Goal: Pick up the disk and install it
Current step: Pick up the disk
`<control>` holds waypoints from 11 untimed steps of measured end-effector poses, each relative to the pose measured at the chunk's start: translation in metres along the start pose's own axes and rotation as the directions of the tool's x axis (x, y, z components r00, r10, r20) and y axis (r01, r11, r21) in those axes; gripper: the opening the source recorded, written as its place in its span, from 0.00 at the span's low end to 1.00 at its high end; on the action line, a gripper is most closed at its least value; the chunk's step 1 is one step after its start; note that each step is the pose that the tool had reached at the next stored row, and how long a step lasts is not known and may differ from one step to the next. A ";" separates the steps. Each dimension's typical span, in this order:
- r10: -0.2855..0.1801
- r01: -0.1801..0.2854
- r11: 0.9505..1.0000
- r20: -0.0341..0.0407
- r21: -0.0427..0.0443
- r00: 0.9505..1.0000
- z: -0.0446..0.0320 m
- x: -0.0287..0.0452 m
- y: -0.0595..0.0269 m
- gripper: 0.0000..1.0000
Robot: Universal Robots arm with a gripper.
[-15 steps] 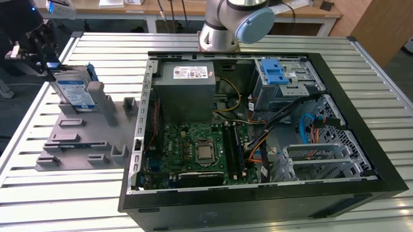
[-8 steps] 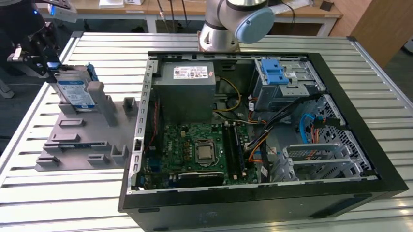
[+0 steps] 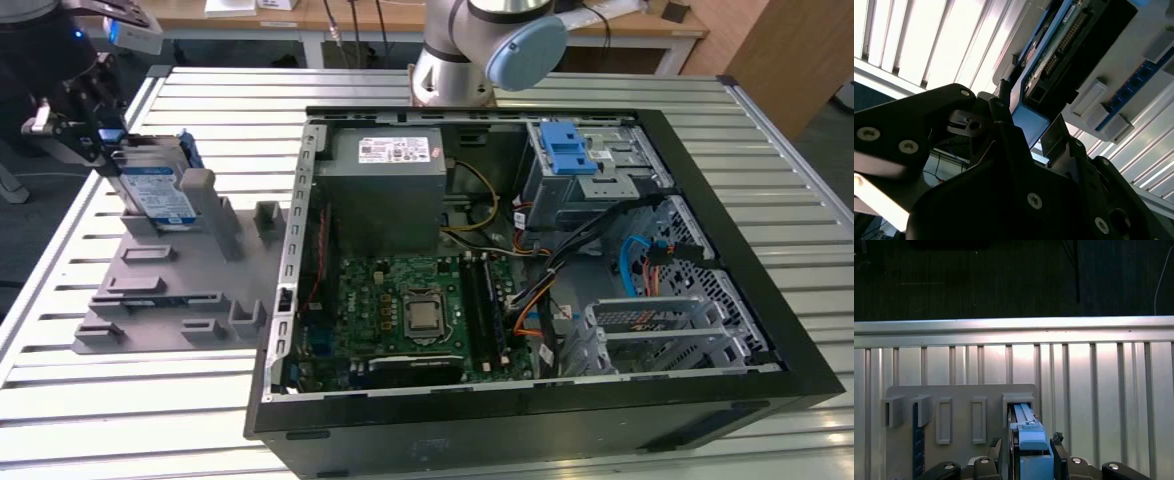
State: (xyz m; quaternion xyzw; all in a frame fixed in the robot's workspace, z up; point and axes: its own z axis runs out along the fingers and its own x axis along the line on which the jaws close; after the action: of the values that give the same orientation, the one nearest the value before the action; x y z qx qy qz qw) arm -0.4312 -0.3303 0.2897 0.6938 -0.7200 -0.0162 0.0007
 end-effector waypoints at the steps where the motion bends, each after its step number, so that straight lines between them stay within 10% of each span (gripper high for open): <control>1: 0.000 0.000 1.000 0.000 0.000 1.000 0.0005 0.0000 0.0000 0.50; 11: 0.001 -0.001 1.000 0.000 0.000 1.000 0.0023 0.0001 -0.0001 0.36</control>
State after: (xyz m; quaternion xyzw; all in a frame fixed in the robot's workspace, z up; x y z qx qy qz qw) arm -0.4312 -0.3304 0.2874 0.6935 -0.7202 -0.0161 0.0008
